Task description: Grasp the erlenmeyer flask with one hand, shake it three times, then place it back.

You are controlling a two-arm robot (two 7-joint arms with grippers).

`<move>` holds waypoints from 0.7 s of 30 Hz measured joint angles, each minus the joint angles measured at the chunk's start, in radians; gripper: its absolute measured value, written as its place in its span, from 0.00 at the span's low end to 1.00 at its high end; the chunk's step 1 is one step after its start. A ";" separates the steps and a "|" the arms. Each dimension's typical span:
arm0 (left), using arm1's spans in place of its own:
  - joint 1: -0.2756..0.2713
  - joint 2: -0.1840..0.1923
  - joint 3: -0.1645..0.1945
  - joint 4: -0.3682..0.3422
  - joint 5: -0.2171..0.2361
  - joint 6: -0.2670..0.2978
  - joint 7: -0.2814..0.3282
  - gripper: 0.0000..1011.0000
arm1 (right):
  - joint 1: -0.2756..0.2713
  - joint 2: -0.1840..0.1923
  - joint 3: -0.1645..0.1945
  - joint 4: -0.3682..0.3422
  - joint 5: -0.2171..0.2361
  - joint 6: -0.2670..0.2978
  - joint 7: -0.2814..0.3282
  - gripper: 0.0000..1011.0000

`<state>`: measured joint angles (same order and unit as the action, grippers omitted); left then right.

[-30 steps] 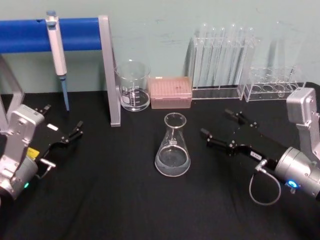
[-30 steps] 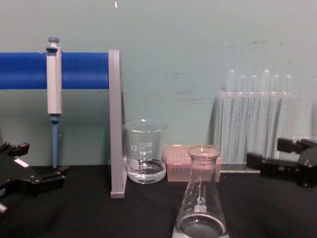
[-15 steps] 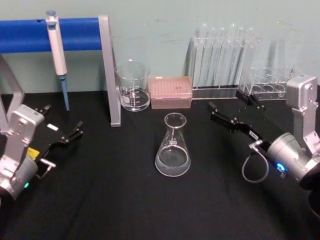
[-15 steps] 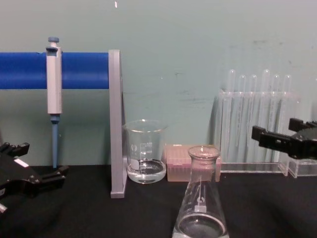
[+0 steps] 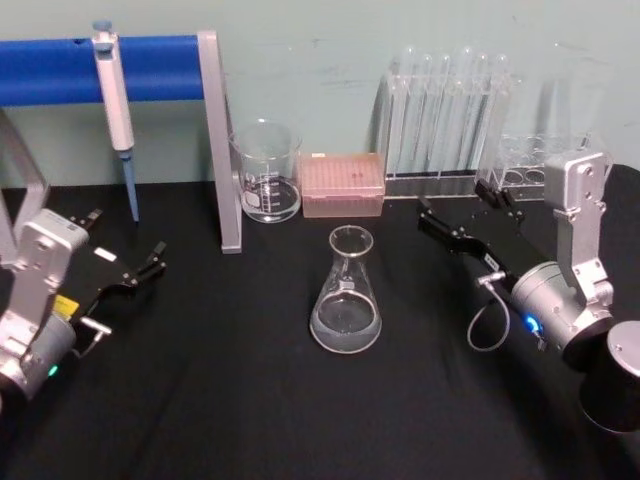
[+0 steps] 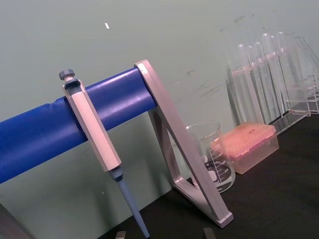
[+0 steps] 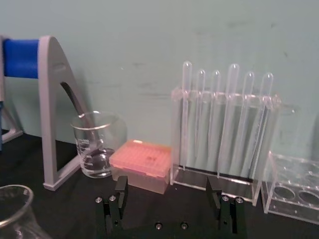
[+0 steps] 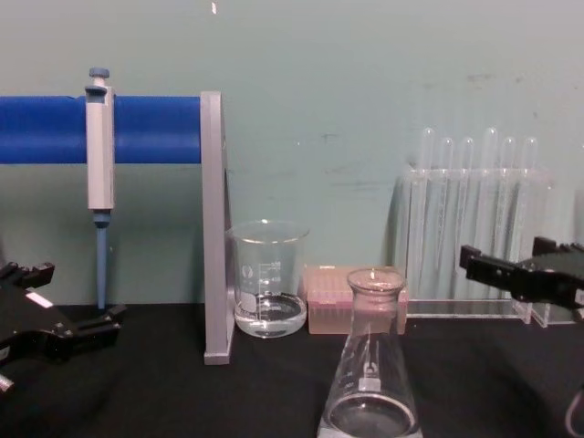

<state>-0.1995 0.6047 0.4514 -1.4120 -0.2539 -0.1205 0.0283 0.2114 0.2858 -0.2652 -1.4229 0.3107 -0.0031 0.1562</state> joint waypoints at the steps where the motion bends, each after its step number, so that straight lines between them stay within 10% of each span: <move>1: 0.000 0.000 0.000 0.000 0.000 0.000 0.000 0.99 | 0.002 -0.003 0.001 0.005 -0.002 0.003 -0.001 0.99; 21: 0.000 0.000 0.000 0.000 0.000 0.000 0.000 0.99 | 0.013 -0.043 0.026 0.049 -0.042 0.044 0.022 0.99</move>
<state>-0.1995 0.6047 0.4514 -1.4120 -0.2539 -0.1205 0.0283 0.2241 0.2427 -0.2395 -1.3739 0.2683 0.0406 0.1786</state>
